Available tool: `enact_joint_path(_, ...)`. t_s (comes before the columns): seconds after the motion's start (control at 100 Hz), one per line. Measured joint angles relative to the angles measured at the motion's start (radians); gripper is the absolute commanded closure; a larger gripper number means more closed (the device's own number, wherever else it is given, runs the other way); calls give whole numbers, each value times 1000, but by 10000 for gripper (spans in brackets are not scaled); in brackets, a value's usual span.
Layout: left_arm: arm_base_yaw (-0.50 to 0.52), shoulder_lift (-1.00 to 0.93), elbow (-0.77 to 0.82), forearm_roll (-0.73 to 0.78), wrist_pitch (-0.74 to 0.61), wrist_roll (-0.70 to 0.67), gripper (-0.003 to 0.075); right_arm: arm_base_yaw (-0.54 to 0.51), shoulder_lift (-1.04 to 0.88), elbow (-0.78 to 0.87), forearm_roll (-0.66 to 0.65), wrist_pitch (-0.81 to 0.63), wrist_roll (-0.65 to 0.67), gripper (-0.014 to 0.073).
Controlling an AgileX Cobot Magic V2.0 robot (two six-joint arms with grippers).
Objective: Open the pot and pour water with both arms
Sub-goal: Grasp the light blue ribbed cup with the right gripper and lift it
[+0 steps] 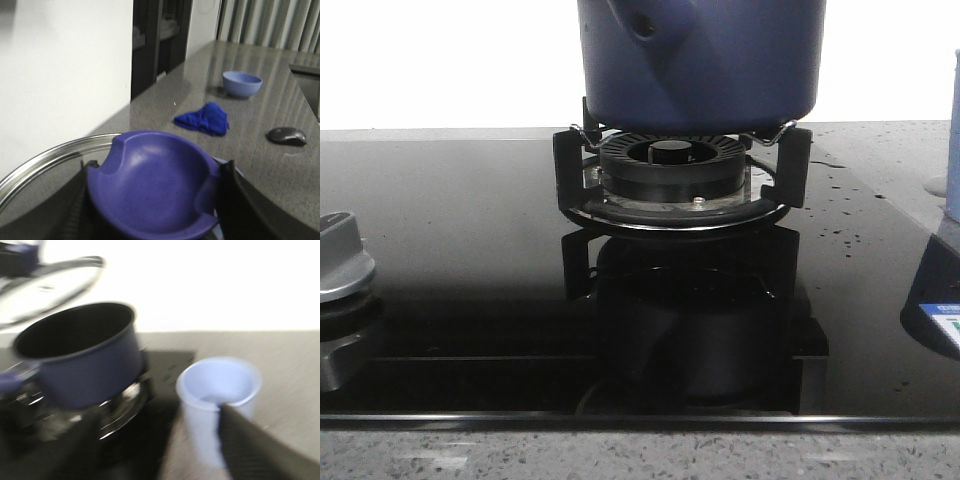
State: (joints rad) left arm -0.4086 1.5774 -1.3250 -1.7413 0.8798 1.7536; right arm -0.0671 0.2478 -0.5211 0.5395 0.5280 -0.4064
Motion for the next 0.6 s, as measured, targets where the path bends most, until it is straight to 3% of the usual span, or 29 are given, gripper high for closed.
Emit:
enact_joint_path(0.17,9,-75,0,0,5,-1,541,0,26,3,-124,-71,0,-13)
enact_joint_path(0.35,12,-125,0,2,10,-20,541,0,96,74,-141,-139,0,-13)
enact_joint_path(0.6,76,-193,0,79,6,-109,541,0,181,197,-111,-368,-2,-13)
